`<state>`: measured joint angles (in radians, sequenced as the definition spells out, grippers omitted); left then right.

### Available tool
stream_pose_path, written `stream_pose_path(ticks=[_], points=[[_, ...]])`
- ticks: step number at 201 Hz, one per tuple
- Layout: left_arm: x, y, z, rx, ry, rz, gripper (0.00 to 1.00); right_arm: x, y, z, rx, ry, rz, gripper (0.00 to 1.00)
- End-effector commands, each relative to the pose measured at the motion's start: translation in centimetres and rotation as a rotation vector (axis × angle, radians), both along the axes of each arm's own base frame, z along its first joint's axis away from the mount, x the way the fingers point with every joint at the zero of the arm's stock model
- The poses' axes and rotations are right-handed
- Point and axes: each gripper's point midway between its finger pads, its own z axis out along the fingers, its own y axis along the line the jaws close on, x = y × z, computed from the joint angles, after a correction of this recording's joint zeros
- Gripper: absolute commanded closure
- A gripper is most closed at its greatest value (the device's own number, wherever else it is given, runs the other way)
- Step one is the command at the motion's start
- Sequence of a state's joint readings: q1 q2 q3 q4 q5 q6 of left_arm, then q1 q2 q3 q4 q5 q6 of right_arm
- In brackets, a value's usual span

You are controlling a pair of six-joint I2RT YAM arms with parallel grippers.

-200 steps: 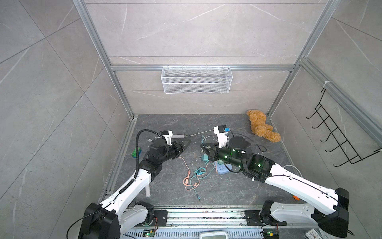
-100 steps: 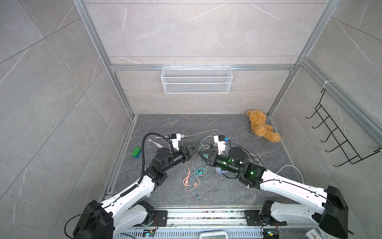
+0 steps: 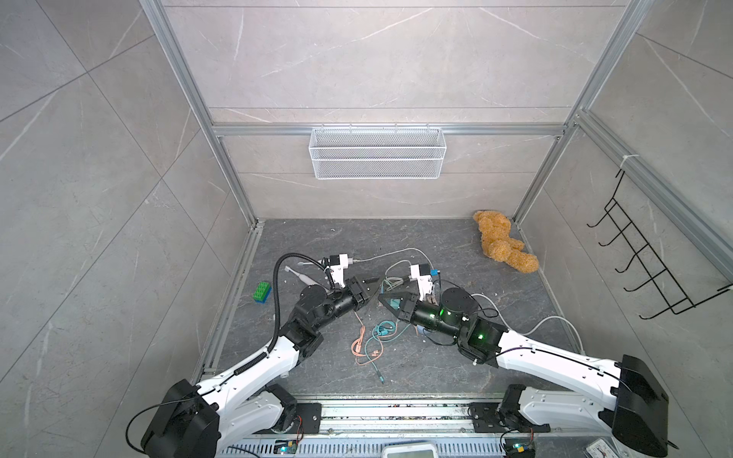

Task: Charge the electric toothbrush
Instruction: Pick up the charging cable from the center of the board.

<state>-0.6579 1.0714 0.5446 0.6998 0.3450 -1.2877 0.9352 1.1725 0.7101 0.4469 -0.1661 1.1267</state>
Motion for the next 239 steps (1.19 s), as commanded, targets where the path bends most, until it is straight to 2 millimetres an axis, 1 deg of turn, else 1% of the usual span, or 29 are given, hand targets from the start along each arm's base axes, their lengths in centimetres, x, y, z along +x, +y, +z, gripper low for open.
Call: stream_pose_path(ticks=[1, 13, 30, 54, 81, 111, 118, 145, 168, 179, 189, 202, 225, 230, 239], points=[[-0.5, -0.3, 2.0, -0.05, -0.07, -0.028, 0.63, -0.4, 0.1, 1.6, 0.096, -0.024, 0.024, 1.0], [-0.6, -0.3, 1.9, -0.052, -0.071, -0.03, 0.65, -0.6, 0.1, 2.1, 0.121, -0.041, 0.034, 1.0], [-0.7, -0.4, 1.9, -0.05, -0.073, -0.041, 0.68, -0.7, 0.1, 2.3, 0.133, -0.049, 0.041, 1.0], [-0.7, -0.6, 2.2, -0.066, -0.076, -0.046, 0.7, -0.9, 0.3, 1.9, 0.135, -0.049, 0.056, 1.0], [-0.9, -1.1, 2.2, -0.082, -0.072, -0.074, 0.7, -0.6, 0.3, 1.2, 0.139, -0.041, 0.054, 1.0], [-1.3, -1.5, 2.1, -0.097, -0.072, -0.111, 0.69, -0.4, 0.2, 1.0, 0.154, -0.032, 0.055, 1.0], [-1.4, -1.5, 1.9, -0.094, -0.069, -0.113, 0.7, -0.3, 0.1, 0.9, 0.156, -0.029, 0.051, 1.0], [-1.7, -1.3, 2.0, -0.082, -0.074, -0.107, 0.83, -0.2, -0.2, 0.7, 0.158, -0.027, 0.042, 1.0], [-1.5, -0.9, 2.2, -0.03, -0.086, -0.076, 0.84, -0.5, -0.2, 0.2, 0.17, -0.008, 0.051, 1.0], [-1.5, -0.7, 2.7, -0.028, -0.101, -0.067, 0.88, -0.6, -0.2, -0.1, 0.176, 0.003, 0.058, 1.0], [-1.4, -0.8, 3.0, -0.032, -0.106, -0.067, 0.91, -0.7, -0.2, -0.5, 0.184, 0.014, 0.066, 1.0], [-1.5, -1.0, 3.2, -0.031, -0.112, -0.077, 0.92, -0.9, -0.1, -0.9, 0.207, 0.031, 0.074, 1.0], [-1.3, -1.2, 3.1, -0.029, -0.105, -0.083, 0.93, -0.9, 0.0, -1.6, 0.225, 0.048, 0.084, 1.0], [-1.3, -1.2, 3.1, -0.029, -0.104, -0.085, 0.94, -1.0, 0.2, -1.8, 0.22, 0.053, 0.09, 1.0], [-1.2, -1.3, 3.1, -0.032, -0.103, -0.088, 1.0, -1.0, 0.3, -1.9, 0.225, 0.059, 0.095, 1.0]])
